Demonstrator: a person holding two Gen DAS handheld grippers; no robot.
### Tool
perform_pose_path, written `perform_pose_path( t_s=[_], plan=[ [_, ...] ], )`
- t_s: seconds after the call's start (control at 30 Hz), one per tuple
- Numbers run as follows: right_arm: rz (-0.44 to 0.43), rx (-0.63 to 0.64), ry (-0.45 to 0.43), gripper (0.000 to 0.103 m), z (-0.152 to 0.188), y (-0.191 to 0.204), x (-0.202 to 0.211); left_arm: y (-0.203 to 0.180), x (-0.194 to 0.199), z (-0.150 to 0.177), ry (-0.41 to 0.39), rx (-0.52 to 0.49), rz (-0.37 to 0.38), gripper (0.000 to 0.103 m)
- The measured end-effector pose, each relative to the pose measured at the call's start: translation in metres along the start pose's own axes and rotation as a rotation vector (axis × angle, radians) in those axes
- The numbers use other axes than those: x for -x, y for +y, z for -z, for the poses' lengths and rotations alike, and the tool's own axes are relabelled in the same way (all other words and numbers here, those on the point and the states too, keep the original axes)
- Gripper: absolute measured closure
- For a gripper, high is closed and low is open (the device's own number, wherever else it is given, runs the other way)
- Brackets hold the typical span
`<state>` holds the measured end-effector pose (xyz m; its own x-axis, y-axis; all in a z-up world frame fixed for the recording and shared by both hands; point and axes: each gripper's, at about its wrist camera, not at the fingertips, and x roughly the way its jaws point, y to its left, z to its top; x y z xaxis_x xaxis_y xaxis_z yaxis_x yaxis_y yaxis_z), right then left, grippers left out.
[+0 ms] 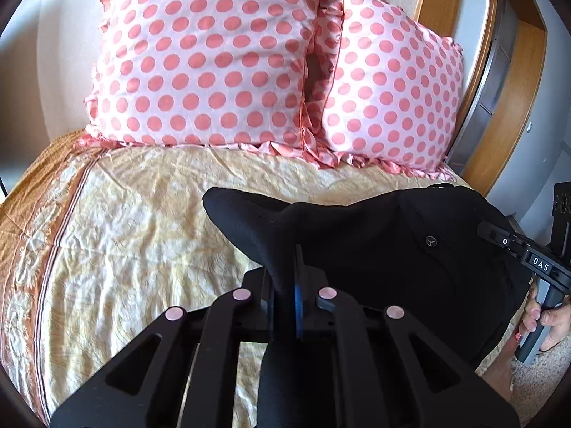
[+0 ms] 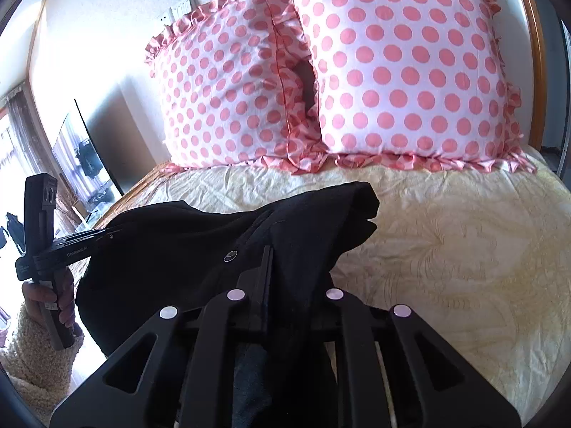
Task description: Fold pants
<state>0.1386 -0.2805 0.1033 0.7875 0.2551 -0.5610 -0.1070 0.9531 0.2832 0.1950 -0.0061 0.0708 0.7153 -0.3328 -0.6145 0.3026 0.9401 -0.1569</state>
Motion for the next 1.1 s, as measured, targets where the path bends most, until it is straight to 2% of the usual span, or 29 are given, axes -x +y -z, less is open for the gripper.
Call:
perform_pose_path(
  t_s=[0.1,0.2,0.27,0.3,0.33,0.37,0.4,0.43,0.47,0.53,0.63,0.7,0.77,0.83,0.97,1.1],
  plan=[
    [0.037,-0.005,-0.012,0.091,-0.005,-0.008,-0.018,0.009,-0.012,-0.01,-0.01,0.024,-0.039,0.096],
    [0.086,-0.035,0.074,0.09,0.006,-0.021,-0.051,0.024,-0.047,-0.004,0.087,0.058,-0.068,0.091],
    [0.142,-0.041,0.115,0.088,0.016,-0.026,-0.061,0.031,-0.062,0.007,0.129,0.071,-0.105,0.074],
    [0.155,-0.052,0.121,0.084,0.019,-0.029,-0.061,0.033,-0.064,0.011,0.128,0.068,-0.125,0.061],
    [0.166,-0.061,0.116,0.078,0.021,-0.03,-0.058,0.035,-0.062,0.014,0.115,0.062,-0.162,0.038],
    [0.2,-0.059,0.104,0.066,0.023,-0.031,-0.051,0.035,-0.057,0.016,0.089,0.053,-0.215,0.025],
    [0.235,-0.045,0.083,0.059,0.024,-0.028,-0.044,0.036,-0.047,0.016,0.056,0.042,-0.254,0.005],
    [0.273,-0.018,0.05,0.054,0.025,-0.023,-0.034,0.035,-0.036,0.017,0.008,0.027,-0.293,0.002],
    [0.306,0.016,0.004,0.04,0.029,-0.014,-0.021,0.034,-0.026,0.017,-0.026,0.015,-0.322,0.002],
    [0.308,0.067,-0.045,0.037,0.034,0.005,-0.006,0.028,-0.009,0.018,-0.058,0.0,-0.341,0.002],
    [0.23,0.118,-0.053,0.037,0.05,0.034,0.005,0.009,0.01,0.027,-0.058,0.014,-0.236,0.002],
    [0.191,0.129,-0.04,0.037,0.06,0.047,0.006,-0.009,0.012,0.039,-0.022,0.017,-0.153,0.002],
    [0.169,0.138,-0.02,0.037,0.068,0.056,0.001,-0.028,0.007,0.051,0.002,-0.01,-0.114,0.002],
    [0.17,0.148,-0.008,0.037,0.074,0.062,-0.004,-0.048,0.001,0.062,0.009,-0.064,-0.125,0.002],
    [0.157,0.124,0.003,0.037,0.083,0.061,-0.008,-0.069,-0.008,0.079,0.015,-0.153,-0.198,0.002],
    [0.15,0.099,0.006,0.034,0.087,0.056,-0.01,-0.068,-0.009,0.09,0.015,-0.13,-0.186,0.002]
  ],
)
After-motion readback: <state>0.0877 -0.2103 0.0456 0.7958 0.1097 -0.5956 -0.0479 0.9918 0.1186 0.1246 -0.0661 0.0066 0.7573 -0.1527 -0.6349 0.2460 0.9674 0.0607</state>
